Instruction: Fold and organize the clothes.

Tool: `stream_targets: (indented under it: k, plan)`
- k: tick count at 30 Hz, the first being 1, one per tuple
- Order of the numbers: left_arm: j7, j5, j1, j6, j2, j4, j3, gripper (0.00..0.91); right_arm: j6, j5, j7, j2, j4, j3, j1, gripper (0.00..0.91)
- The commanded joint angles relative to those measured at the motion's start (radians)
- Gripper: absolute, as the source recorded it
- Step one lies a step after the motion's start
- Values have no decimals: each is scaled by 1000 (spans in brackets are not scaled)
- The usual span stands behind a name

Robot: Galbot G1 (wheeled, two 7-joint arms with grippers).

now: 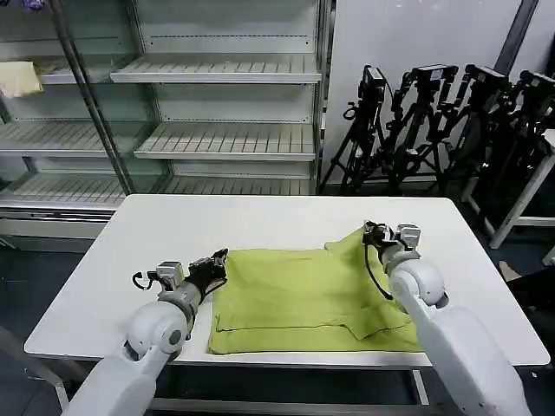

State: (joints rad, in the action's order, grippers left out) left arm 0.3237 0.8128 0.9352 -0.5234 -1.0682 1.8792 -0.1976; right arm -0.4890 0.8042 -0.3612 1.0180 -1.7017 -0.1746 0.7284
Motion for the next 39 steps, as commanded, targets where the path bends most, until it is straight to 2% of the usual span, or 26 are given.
stream_targets:
  k: [1, 10, 20, 27, 34, 35, 36, 37, 39]
  plan:
    - [-8, 6, 102, 4, 40, 104, -21, 40, 9, -21, 19, -54, -207, -110, 195, 0]
    - [-39, 7, 231, -10, 98, 243, -89, 40, -18, -24, 33, -95, -411, -261, 434, 0]
    - [-88, -37, 361, -19, 130, 311, -127, 40, -23, -57, 68, -92, -501, -404, 667, 0]
    - [-130, -97, 415, -34, 135, 309, -127, 40, -23, -102, 86, -56, -507, -425, 755, 0]
    - [-142, -145, 419, -45, 127, 285, -114, 60, -42, -123, 76, -27, -484, -409, 758, 0]
    - [-142, -149, 419, -46, 125, 282, -114, 514, -50, -127, 75, -24, -483, -405, 756, 30]
    - [-142, -149, 419, -49, 124, 282, -114, 907, -57, -129, 74, -22, -484, -402, 754, 584]
    - [-141, -149, 419, -50, 124, 283, -115, 907, -69, -136, 71, -18, -487, -399, 752, 907]
    - [-139, -149, 421, -39, 119, 287, -116, 907, -79, -140, 68, -13, -498, -394, 750, 907]
